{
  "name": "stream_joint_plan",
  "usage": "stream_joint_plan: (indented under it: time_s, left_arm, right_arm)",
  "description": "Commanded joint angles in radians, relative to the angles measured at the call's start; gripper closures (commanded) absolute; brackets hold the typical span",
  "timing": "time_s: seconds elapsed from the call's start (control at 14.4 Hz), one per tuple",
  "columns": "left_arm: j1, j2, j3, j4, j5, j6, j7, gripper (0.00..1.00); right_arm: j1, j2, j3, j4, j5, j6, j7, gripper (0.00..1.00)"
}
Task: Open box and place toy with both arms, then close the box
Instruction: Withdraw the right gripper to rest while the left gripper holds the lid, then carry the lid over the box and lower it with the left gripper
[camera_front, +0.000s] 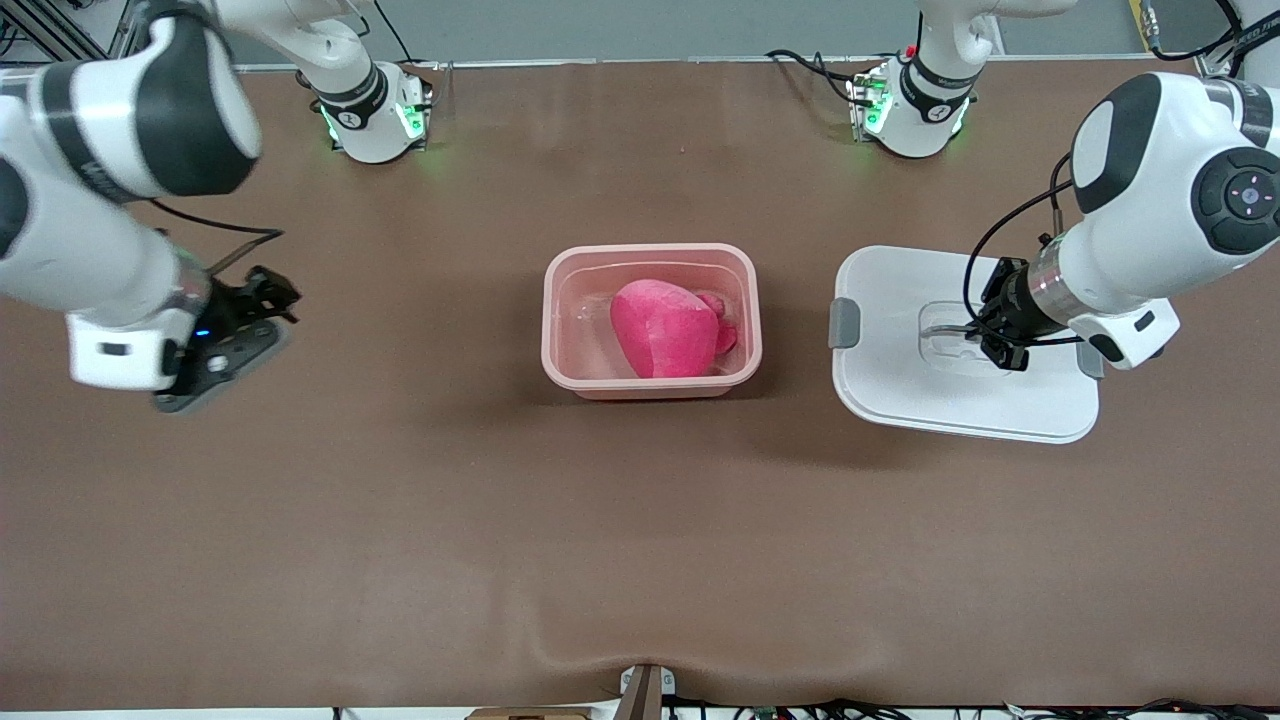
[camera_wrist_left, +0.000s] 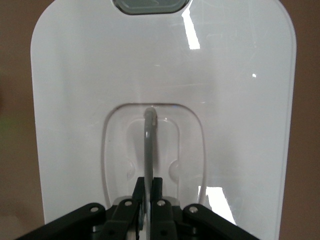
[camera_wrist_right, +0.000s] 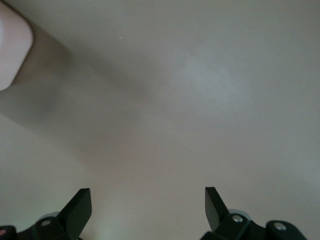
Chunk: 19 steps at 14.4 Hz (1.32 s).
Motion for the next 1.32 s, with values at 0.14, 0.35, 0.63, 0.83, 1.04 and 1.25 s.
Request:
stream_joint_plan:
  time_s: [0.14, 0.35, 0.63, 0.83, 1.04, 1.25]
  left_arm:
    - [0.008, -0.037, -0.027, -0.028, -0.021, 0.008, -0.007, 1.0]
    - [0.003, -0.032, -0.057, -0.022, -0.021, 0.009, -0.062, 1.0]
    - [-0.004, -0.023, -0.131, -0.016, -0.019, 0.021, -0.174, 1.0]
    - [-0.006, -0.006, -0.195, -0.007, -0.016, 0.047, -0.274, 1.0]
    - [-0.009, 0.029, -0.248, 0.022, -0.019, 0.049, -0.333, 1.0]
    - [-0.04, 0.054, -0.271, 0.038, -0.013, 0.07, -0.403, 1.0]
  right_arm:
    - [-0.12, -0.152, 0.024, -0.162, 0.033, 0.085, 0.059, 0.0]
    - [-0.129, -0.24, 0.024, -0.246, 0.034, 0.09, 0.26, 0.0]
    - [-0.152, -0.304, 0.024, -0.273, 0.037, 0.088, 0.386, 0.0]
    - [-0.212, -0.301, 0.023, -0.263, 0.105, 0.09, 0.385, 0.0]
    - [-0.255, -0.303, 0.024, -0.262, 0.125, 0.068, 0.397, 0.0]
    - [-0.248, -0.291, 0.029, -0.208, 0.142, 0.031, 0.417, 0.0]
